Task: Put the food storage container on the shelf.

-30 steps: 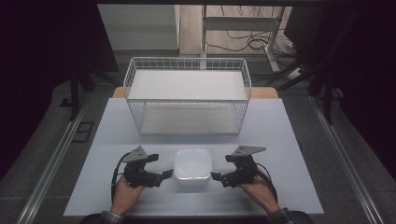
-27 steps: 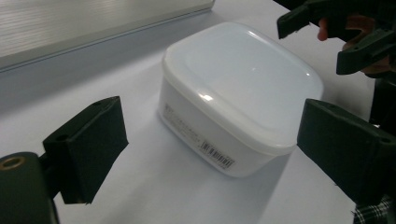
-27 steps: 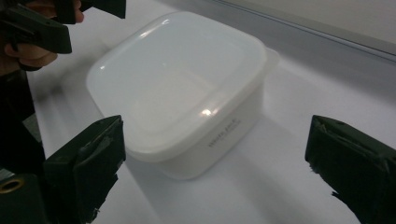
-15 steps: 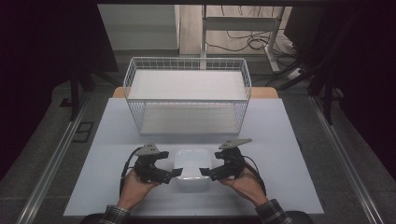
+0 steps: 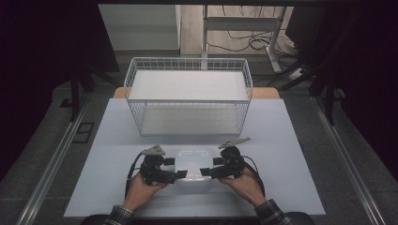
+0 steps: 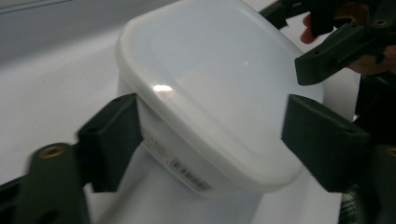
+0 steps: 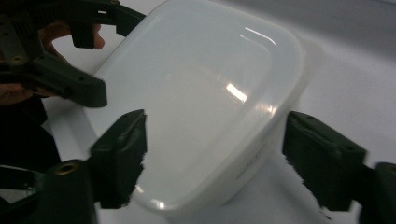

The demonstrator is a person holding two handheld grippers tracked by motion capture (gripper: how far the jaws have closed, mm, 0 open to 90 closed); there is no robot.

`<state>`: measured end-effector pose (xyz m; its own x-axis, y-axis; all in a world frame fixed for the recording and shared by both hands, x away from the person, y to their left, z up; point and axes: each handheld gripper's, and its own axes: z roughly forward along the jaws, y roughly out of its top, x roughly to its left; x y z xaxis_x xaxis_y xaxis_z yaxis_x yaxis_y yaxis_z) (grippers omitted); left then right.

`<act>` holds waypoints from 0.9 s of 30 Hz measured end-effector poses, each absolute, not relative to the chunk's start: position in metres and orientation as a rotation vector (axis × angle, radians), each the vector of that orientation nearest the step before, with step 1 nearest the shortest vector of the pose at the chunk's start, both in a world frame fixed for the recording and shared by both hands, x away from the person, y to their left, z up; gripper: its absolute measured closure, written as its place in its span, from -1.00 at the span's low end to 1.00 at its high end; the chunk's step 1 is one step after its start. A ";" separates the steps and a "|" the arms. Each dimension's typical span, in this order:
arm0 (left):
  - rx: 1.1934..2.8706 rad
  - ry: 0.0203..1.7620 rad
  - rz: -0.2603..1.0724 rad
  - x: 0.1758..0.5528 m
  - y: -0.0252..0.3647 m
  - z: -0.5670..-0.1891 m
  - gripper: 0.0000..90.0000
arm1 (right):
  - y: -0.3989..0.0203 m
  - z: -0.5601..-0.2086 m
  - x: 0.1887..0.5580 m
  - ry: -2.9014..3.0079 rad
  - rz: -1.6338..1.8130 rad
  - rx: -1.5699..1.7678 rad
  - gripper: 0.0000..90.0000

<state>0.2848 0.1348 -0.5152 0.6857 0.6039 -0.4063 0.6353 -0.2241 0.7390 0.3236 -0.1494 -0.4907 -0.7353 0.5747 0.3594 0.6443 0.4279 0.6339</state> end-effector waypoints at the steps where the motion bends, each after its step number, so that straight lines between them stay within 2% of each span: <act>1: 1.889 0.975 -0.045 0.282 0.138 -0.515 -0.38 | -0.153 -0.490 0.322 -2.561 -1.210 -1.111 -0.30; 3: 1.863 0.993 -0.062 0.278 0.143 -0.515 -0.13 | -0.161 -0.489 0.320 -2.529 -1.228 -1.114 -0.07; 5: 1.855 1.006 -0.061 0.274 0.144 -0.514 -0.02 | -0.165 -0.486 0.317 -2.526 -1.240 -1.118 0.10; 12: 1.813 1.043 -0.014 0.266 0.147 -0.507 0.41 | -0.170 -0.479 0.306 -2.526 -1.279 -1.176 0.45; 17: 1.761 1.059 0.005 0.264 0.150 -0.507 0.54 | -0.170 -0.479 0.303 -2.495 -1.348 -1.236 0.58; 20: 1.742 1.068 0.047 0.262 0.150 -0.506 0.75 | -0.171 -0.479 0.301 -2.525 -1.385 -1.257 0.73; 27: 1.734 1.091 0.083 0.266 0.149 -0.506 0.75 | -0.165 -0.480 0.300 -2.592 -1.427 -1.253 0.73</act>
